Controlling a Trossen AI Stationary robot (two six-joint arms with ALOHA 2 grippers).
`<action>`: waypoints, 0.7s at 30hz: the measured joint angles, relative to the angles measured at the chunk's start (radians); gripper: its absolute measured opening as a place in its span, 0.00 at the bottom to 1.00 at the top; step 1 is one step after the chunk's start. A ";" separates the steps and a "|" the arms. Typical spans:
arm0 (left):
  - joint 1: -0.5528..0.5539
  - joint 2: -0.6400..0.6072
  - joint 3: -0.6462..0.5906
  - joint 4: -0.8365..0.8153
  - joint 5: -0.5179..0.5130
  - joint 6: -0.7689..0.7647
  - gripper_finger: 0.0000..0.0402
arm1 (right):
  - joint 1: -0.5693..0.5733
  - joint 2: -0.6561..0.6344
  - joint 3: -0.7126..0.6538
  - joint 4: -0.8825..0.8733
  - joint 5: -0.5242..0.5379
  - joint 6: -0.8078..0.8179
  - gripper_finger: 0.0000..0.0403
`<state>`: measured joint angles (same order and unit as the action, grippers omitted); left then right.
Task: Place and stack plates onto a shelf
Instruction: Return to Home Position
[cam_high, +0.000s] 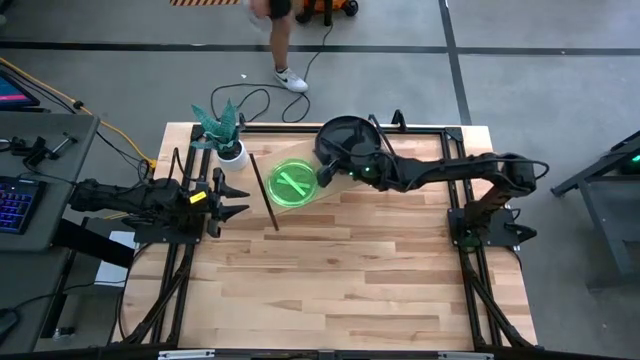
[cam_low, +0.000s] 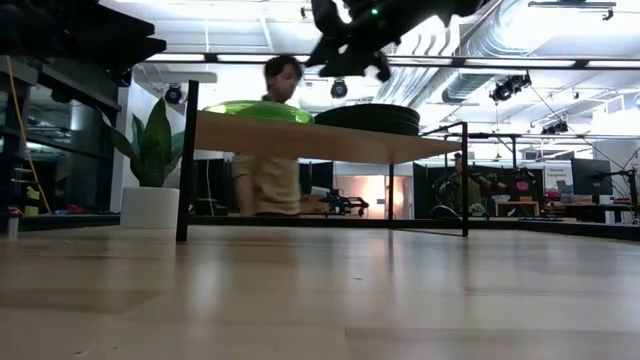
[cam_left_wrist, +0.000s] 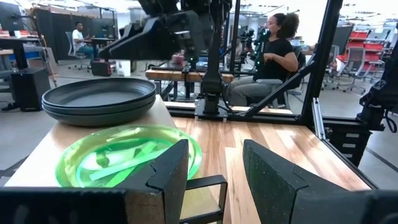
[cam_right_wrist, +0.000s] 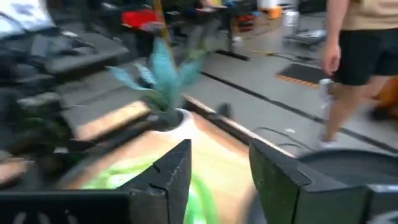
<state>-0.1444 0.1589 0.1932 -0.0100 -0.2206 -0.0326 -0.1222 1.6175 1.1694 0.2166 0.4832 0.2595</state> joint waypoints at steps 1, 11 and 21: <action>0.000 0.000 0.000 0.000 0.000 0.000 0.36 | -0.005 -0.014 0.000 -0.032 0.022 -0.003 0.35; 0.000 0.000 0.000 0.010 -0.003 0.000 0.36 | -0.114 -0.054 0.000 -0.455 -0.070 0.112 0.04; 0.000 0.000 0.000 0.006 -0.003 0.000 0.36 | -0.126 -0.061 0.000 -0.584 -0.117 0.107 0.01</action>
<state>-0.1444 0.1589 0.1932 -0.0042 -0.2237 -0.0326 -0.2481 1.5562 1.1698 -0.3674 0.3658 0.3663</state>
